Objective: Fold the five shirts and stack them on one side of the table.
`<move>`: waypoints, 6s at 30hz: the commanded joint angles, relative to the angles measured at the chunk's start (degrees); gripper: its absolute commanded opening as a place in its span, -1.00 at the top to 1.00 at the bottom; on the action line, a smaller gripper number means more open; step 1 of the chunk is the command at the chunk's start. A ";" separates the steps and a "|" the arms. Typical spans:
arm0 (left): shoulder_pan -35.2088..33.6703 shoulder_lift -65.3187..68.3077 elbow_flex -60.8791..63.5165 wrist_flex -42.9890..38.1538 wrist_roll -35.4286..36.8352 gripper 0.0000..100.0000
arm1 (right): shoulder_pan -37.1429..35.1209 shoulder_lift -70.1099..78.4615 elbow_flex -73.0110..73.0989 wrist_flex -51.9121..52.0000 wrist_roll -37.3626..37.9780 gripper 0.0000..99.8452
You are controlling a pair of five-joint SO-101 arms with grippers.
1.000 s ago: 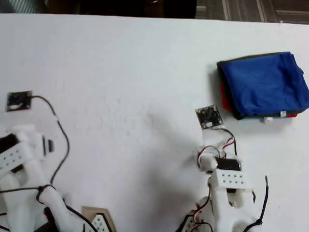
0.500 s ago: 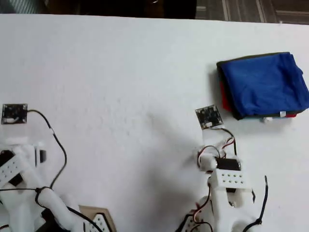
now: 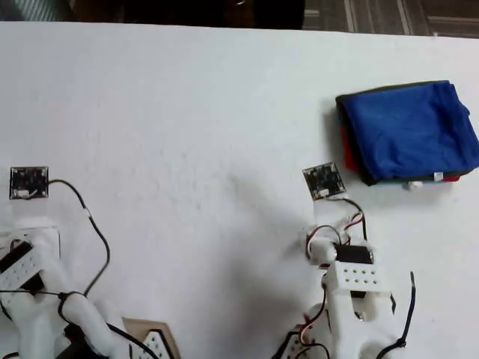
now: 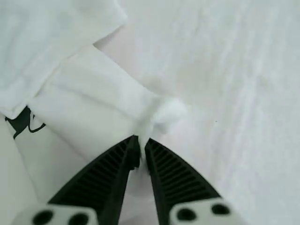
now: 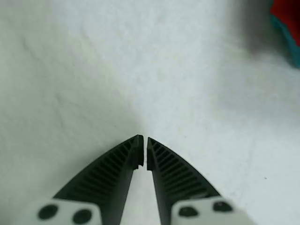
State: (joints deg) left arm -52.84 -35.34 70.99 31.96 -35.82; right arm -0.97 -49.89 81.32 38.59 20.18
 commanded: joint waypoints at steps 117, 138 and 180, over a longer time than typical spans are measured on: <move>-1.32 -1.49 -2.86 3.34 13.80 0.95 | -43.56 71.34 -77.80 27.38 -9.76 0.93; 21.98 -1.58 -35.47 31.56 32.70 0.95 | -20.79 41.89 -77.63 39.87 -1.14 0.96; 1.85 -1.05 -2.51 -2.90 -28.22 0.51 | -29.93 41.01 -59.87 28.79 -6.33 0.68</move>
State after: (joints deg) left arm -50.37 -36.04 66.59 31.25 -61.93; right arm -30.95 -5.93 21.71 67.78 14.46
